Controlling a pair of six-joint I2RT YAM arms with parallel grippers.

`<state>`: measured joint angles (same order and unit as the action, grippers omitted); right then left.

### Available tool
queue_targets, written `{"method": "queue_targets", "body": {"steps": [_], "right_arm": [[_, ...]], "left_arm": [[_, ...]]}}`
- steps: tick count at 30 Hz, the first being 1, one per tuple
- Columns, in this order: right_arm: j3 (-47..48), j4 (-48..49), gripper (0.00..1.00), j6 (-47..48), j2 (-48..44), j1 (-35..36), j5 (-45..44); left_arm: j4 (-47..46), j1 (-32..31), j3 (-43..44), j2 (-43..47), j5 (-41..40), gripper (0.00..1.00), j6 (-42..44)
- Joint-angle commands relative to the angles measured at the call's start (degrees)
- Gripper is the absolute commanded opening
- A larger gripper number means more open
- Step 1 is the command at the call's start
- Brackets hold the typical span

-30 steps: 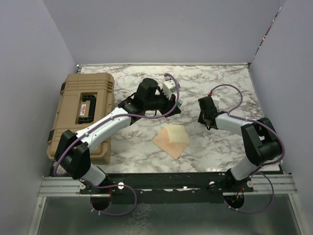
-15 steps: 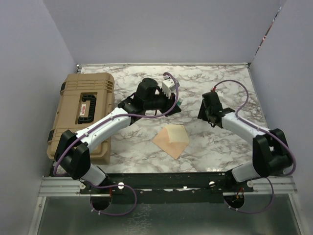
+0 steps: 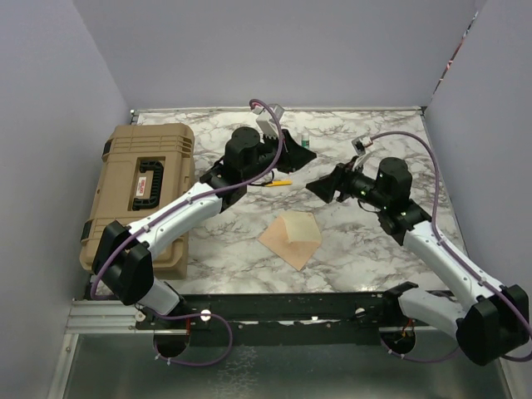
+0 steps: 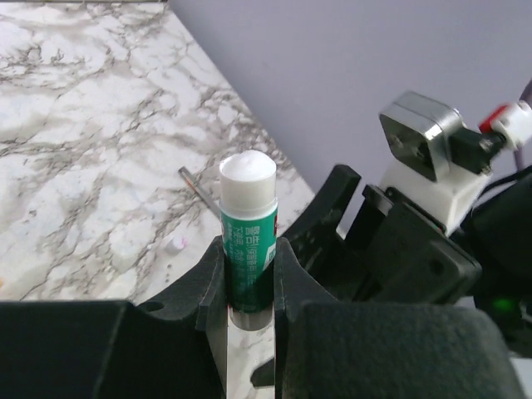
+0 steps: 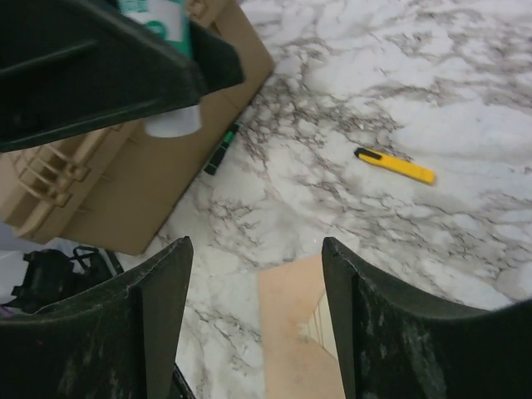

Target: Place the letter into the envelope and seal it

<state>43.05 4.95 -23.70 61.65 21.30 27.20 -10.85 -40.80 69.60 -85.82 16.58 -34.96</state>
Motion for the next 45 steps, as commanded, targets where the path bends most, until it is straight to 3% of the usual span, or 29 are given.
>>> {"method": "queue_targets", "body": {"steps": [1,12,24,28,35,37,45], "right_arm": [[0.11,9.87,0.69,-1.63,-4.52,0.15,7.58],[4.87,10.92,0.66,-3.16,-2.60,0.15,-0.28],[9.23,9.83,0.57,-3.19,0.69,0.29,-3.07],[9.28,9.91,0.47,-3.32,1.31,0.32,-3.52],[9.03,10.58,0.17,-4.26,1.70,0.46,-4.33],[8.90,10.36,0.13,-4.45,1.72,0.50,-3.72],[7.00,9.60,0.08,-3.24,-0.12,0.50,0.44]], "left_arm": [[-7.50,0.24,0.70,0.72,-2.90,0.00,-11.29],[-7.85,0.20,0.41,-0.02,-2.82,0.00,-24.10],[-7.81,0.24,-0.17,-1.21,-1.73,0.00,-27.05],[-7.83,0.19,0.13,-1.33,-0.91,0.00,-27.82],[-7.86,0.19,0.62,-1.00,-0.32,0.01,-28.36],[-7.87,0.21,0.73,-0.84,-0.35,0.05,-28.17],[-7.78,1.78,0.42,0.51,-1.47,0.38,-25.96]]}}
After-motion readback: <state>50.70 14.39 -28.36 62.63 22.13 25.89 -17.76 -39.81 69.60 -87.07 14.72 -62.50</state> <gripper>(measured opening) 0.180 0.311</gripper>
